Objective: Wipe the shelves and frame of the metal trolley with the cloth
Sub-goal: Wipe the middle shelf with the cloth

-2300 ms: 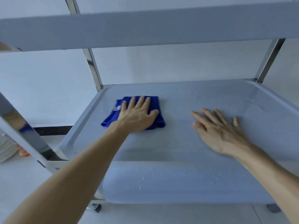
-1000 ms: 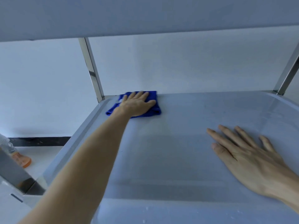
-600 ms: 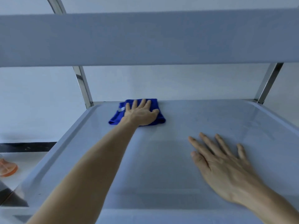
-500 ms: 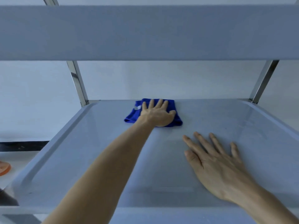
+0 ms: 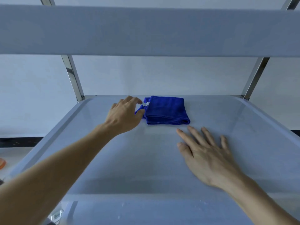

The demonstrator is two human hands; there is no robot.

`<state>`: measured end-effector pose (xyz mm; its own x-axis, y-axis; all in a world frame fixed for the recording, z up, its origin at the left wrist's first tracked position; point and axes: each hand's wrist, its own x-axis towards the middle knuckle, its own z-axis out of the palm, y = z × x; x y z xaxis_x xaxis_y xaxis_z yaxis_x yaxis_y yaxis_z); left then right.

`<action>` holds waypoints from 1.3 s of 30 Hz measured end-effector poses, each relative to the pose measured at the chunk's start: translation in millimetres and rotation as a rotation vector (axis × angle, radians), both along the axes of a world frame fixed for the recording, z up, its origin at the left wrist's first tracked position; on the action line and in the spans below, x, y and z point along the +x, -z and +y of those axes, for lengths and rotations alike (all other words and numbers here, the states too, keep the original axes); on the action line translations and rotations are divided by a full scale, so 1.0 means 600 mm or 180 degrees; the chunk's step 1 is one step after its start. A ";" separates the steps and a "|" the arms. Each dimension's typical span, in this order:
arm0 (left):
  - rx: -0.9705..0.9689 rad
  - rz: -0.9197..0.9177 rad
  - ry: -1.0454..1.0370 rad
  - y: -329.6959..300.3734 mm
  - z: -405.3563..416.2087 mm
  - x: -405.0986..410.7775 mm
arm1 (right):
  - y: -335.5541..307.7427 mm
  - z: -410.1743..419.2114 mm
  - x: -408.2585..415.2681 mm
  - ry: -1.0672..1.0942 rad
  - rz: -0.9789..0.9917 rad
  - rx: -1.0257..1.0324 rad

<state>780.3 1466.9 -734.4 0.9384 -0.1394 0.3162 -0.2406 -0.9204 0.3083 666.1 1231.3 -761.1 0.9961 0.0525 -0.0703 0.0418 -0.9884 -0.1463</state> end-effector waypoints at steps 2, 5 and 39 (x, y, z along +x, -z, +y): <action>0.0126 0.0172 -0.0139 0.009 0.025 -0.012 | 0.000 -0.001 0.001 0.0014 -0.0014 0.0005; 0.0081 0.0373 -0.0097 0.028 0.046 -0.024 | -0.002 0.002 0.000 0.0038 -0.0043 0.0036; 0.0475 0.0195 0.0038 0.040 0.034 -0.018 | -0.030 0.060 0.331 0.0008 -0.0090 0.0058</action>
<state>769.2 1487.2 -758.1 0.9533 -0.1919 0.2332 -0.2368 -0.9542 0.1828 864.8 1267.5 -743.0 0.9979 0.0510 -0.0411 0.0437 -0.9857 -0.1629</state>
